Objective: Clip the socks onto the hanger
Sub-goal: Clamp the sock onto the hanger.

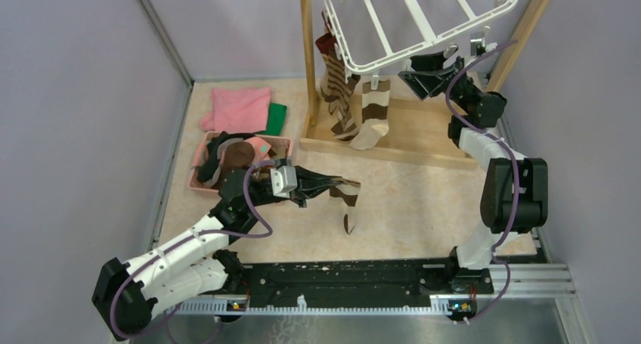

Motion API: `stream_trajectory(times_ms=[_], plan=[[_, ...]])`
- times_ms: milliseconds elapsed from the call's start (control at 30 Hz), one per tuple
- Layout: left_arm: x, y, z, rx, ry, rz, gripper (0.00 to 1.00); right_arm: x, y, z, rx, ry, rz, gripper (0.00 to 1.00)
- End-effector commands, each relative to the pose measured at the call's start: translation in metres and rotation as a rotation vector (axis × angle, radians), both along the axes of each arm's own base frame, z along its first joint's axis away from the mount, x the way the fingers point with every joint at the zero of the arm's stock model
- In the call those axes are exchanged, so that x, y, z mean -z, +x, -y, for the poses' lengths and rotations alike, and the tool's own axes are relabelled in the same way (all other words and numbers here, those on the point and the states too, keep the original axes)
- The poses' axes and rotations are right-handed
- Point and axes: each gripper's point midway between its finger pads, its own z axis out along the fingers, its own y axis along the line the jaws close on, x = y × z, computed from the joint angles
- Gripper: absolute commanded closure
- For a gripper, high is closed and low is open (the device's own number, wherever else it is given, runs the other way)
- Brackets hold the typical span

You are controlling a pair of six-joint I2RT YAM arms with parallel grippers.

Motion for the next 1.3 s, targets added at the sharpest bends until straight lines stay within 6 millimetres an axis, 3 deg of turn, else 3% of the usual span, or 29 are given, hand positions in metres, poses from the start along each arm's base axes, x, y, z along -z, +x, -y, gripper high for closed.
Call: stream_trajectory(times_ms=[0, 533, 833, 1267], plan=[[-0.009, -0.002, 0.001, 0.007, -0.012, 0.046, 1.0, -0.04, -0.036, -0.015, -0.033, 0.002, 0.305, 0.18], [-0.01, -0.001, 0.0, 0.003, -0.01, 0.048, 1.0, -0.057, -0.046, -0.021, -0.042, 0.012, 0.362, 0.22], [-0.012, -0.003, -0.001, 0.005, -0.013, 0.049, 1.0, -0.048, -0.047, -0.013, 0.055, 0.049, 0.364, 0.16], [-0.011, -0.004, -0.001, 0.007, -0.011, 0.051, 1.0, -0.055, -0.058, -0.01, 0.119, 0.016, 0.469, 0.15]])
